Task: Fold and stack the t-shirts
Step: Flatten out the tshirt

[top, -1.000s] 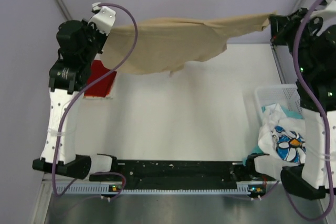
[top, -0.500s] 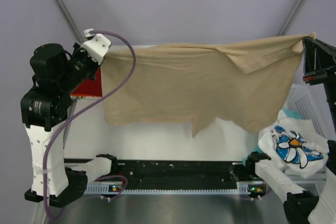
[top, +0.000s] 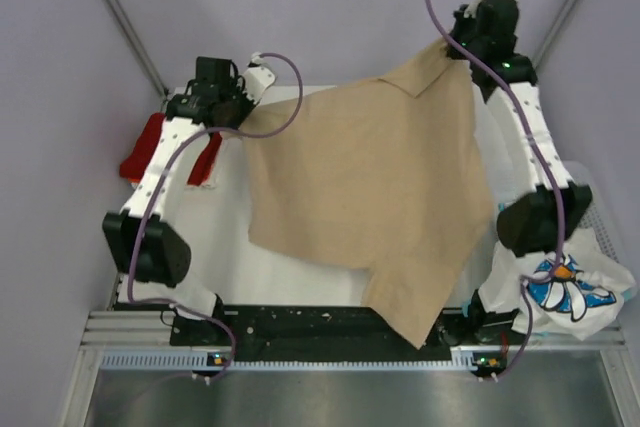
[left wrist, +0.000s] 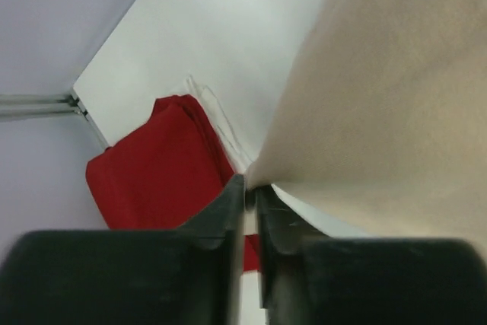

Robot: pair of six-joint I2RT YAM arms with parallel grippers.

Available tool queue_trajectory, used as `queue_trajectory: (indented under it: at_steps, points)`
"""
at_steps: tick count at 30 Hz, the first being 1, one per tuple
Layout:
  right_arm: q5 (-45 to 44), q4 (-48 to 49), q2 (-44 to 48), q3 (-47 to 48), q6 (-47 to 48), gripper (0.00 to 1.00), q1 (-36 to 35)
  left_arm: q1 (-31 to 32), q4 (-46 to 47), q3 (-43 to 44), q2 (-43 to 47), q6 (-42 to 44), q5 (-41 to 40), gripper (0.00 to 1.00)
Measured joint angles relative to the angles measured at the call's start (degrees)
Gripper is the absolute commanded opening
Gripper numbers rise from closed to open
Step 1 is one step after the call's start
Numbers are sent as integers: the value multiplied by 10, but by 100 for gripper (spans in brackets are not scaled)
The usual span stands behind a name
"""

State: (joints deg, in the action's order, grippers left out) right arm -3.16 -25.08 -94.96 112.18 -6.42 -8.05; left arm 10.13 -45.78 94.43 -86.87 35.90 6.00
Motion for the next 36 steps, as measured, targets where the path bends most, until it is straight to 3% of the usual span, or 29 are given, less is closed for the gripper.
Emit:
queue_trajectory:
  at_steps: [1, 2, 3, 4, 7, 10, 13, 21, 30, 36]
  points:
    - [-3, -2, -57, 21, 3, 28, 0, 0, 15, 8, -41, -5, -16, 46]
    - [-5, -3, -101, 38, 3, 54, 0, -1, 25, 19, -77, -6, -31, 55]
    - [-12, -14, -154, 64, 4, 70, 0, -1, 36, 41, -123, -12, -49, 59]
    - [-17, -19, -193, 82, 0, 81, 0, -1, 47, 67, -169, -19, -70, 60]
    - [-31, -56, -265, 116, -2, 96, 1, -2, 58, 142, -272, -34, -122, 61]
    - [-37, -92, -267, 102, -3, 96, 1, -3, 54, 163, -313, -45, -149, 61]
    - [-50, -90, -206, 12, -18, 96, 0, -3, 65, 112, -279, -42, -136, 60]
    - [-92, -101, 39, -310, -84, 96, -17, 27, 65, -174, -22, 55, -33, 57]
    - [-108, -157, 196, -610, -183, 86, -156, 29, 26, -445, 123, 185, -5, 60]
    - [-100, -202, 275, -702, -302, 84, -253, 27, 61, -561, 185, 238, -26, 61]
